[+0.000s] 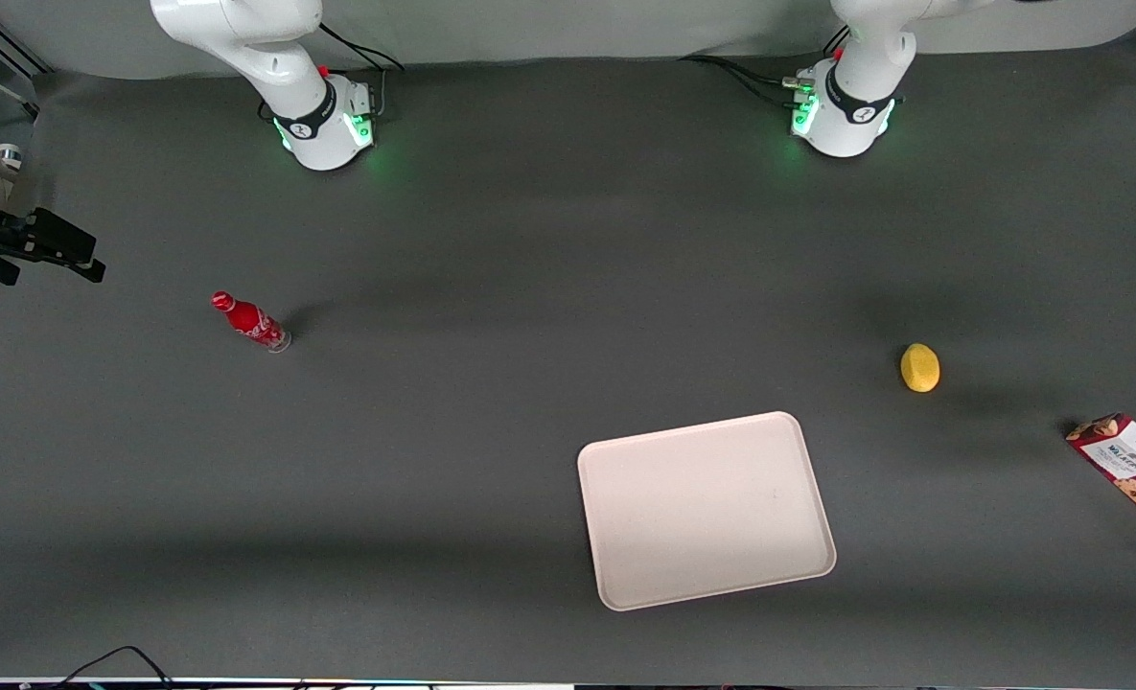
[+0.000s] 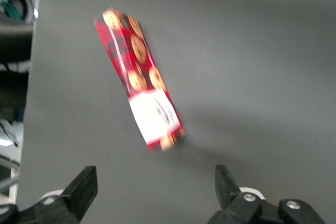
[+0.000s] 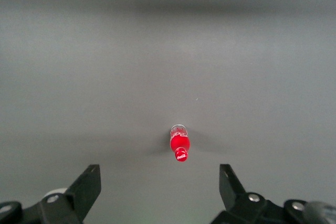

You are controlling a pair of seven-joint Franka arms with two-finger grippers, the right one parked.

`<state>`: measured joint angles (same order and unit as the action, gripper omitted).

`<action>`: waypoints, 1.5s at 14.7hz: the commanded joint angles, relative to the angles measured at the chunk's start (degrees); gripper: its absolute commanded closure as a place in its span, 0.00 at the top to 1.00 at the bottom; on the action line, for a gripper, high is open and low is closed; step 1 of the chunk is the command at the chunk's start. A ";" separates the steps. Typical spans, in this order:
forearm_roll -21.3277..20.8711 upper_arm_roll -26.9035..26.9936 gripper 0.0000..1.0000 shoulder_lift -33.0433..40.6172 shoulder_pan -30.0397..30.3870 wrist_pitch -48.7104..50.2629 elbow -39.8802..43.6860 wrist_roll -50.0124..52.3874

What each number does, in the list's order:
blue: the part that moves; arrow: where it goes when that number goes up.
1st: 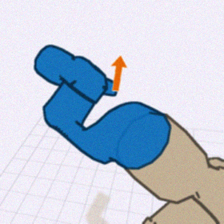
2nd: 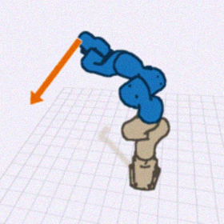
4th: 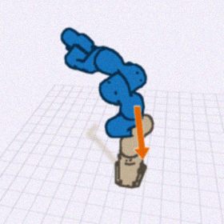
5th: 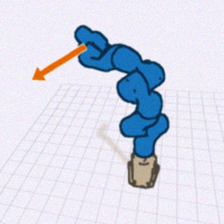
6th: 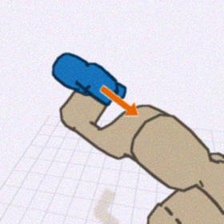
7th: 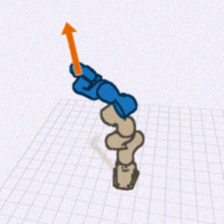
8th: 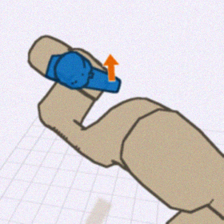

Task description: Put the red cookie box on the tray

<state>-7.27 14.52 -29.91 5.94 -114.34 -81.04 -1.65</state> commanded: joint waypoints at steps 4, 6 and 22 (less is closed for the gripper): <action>4.44 2.45 1.00 -12.88 4.51 -22.49 2.73 -5.97; 10.92 3.67 1.00 -15.96 5.74 -24.43 2.82 -13.08; 30.03 6.57 0.00 -21.70 4.87 -13.42 12.91 -13.31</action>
<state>22.65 18.88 -54.31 11.99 -140.48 -73.75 -19.53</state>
